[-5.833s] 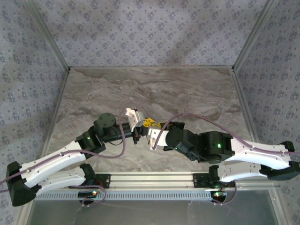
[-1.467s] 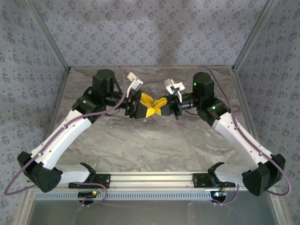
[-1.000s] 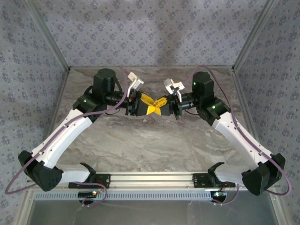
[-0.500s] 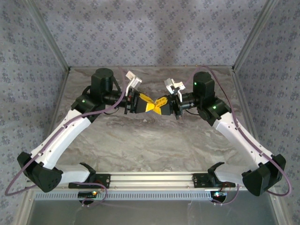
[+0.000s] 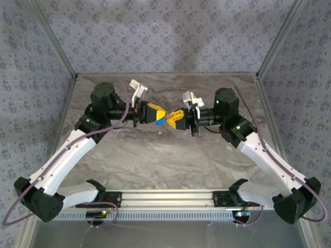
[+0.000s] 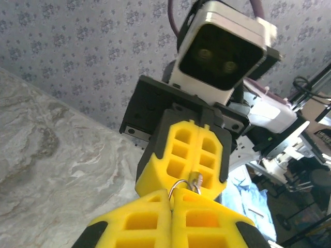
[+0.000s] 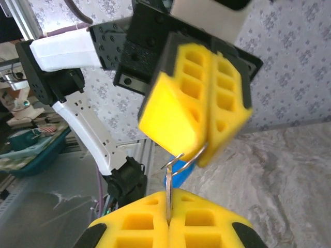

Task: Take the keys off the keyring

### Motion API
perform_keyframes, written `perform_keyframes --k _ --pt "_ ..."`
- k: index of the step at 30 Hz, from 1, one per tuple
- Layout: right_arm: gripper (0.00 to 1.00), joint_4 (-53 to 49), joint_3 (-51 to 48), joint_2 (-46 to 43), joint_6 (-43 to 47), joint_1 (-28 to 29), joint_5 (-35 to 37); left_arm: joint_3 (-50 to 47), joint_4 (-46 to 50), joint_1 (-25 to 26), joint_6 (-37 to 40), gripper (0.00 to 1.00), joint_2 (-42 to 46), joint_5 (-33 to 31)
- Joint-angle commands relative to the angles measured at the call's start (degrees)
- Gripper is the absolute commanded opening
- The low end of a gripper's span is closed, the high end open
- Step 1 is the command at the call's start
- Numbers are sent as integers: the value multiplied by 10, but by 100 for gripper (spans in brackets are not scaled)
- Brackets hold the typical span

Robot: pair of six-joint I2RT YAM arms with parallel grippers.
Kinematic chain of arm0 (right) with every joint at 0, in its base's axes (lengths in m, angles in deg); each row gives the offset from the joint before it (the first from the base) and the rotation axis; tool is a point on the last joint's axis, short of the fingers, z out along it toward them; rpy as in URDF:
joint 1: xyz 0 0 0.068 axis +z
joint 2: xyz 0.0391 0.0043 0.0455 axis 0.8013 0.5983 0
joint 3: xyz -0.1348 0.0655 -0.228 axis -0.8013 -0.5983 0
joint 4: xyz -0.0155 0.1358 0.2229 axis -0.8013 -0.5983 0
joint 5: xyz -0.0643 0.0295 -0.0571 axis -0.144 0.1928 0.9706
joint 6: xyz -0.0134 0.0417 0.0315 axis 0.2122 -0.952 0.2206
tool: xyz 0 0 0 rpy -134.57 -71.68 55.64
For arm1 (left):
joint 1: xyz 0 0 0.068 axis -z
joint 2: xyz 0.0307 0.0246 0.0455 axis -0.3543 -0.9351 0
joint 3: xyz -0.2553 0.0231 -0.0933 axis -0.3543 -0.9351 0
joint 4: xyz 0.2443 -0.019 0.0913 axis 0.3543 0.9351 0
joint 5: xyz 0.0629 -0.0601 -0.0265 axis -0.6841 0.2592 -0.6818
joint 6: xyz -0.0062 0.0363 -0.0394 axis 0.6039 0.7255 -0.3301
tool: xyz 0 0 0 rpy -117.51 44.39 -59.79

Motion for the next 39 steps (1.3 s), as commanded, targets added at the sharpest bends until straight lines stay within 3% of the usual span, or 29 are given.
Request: perform_keyframes --k 1,5,8,18,32,39 --pt "0 13 -17 -25 21 27 54 -12 -107 2 -43 0 22 -29" --pt "0 11 -16 -31 22 30 66 -15 -93 4 -35 2 29 -39" --pt "0 3 -13 -36 25 27 69 -19 -76 4 -25 24 41 -53" --pt "0 -67 17 -36 46 16 51 -14 0 2 27 49 67 -71" --pt "0 -125 51 -11 40 -16 -1 41 76 13 88 64 16 -36" --pt "0 -128 51 -2 39 -18 -9 58 99 31 108 61 -4 -30"
